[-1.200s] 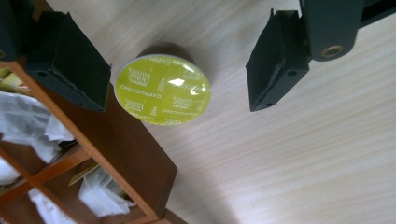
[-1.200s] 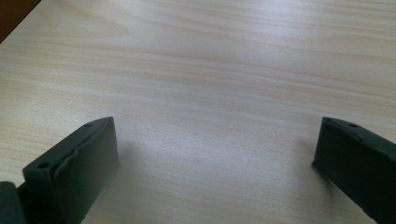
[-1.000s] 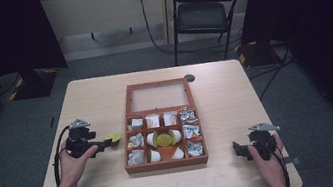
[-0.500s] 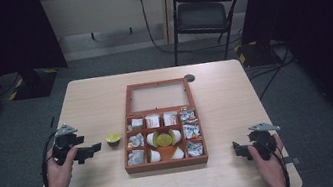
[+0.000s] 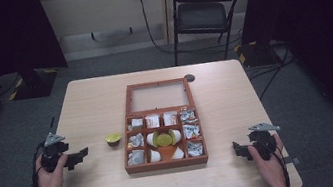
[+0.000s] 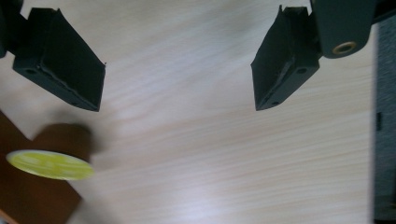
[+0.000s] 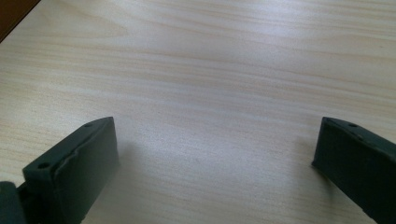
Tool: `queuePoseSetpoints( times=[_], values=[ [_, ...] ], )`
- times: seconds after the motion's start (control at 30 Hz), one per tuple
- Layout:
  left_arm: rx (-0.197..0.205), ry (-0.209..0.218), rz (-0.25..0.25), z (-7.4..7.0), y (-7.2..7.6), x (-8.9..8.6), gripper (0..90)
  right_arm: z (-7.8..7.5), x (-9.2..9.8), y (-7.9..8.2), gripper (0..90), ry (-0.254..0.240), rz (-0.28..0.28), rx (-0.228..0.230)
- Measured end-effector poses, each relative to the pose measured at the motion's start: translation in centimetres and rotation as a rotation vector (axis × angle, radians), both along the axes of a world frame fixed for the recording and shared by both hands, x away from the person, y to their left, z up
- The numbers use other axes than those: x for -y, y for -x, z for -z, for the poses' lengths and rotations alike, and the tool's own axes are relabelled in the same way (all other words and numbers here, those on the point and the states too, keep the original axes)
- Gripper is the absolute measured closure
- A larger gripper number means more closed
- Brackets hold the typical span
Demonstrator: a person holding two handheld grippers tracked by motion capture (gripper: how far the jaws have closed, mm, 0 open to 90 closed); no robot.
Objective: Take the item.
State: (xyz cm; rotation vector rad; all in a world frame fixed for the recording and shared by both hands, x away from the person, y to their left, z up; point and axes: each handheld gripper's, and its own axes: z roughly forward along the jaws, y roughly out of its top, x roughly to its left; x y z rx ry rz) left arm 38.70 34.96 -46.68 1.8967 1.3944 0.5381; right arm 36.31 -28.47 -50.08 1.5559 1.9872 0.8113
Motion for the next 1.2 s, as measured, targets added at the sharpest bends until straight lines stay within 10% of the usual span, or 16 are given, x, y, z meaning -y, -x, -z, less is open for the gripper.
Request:
queuePoseSetpoints(
  times=[0.63,0.77,1.2],
  values=[
    [-0.065,-0.081,-0.052,3.0,0.0,-1.1,16.6,0.0,0.0,0.0,0.0,0.0,0.0,0.0],
    [0.004,-0.07,-0.054,3.6,0.3,-0.6,14.4,0.0,0.0,0.0,0.0,0.0,0.0,-0.001],
    [-0.016,-0.074,-0.101,3.7,0.3,-0.5,5.4,0.0,0.0,0.0,0.0,0.0,-0.001,-0.001]
  ],
)
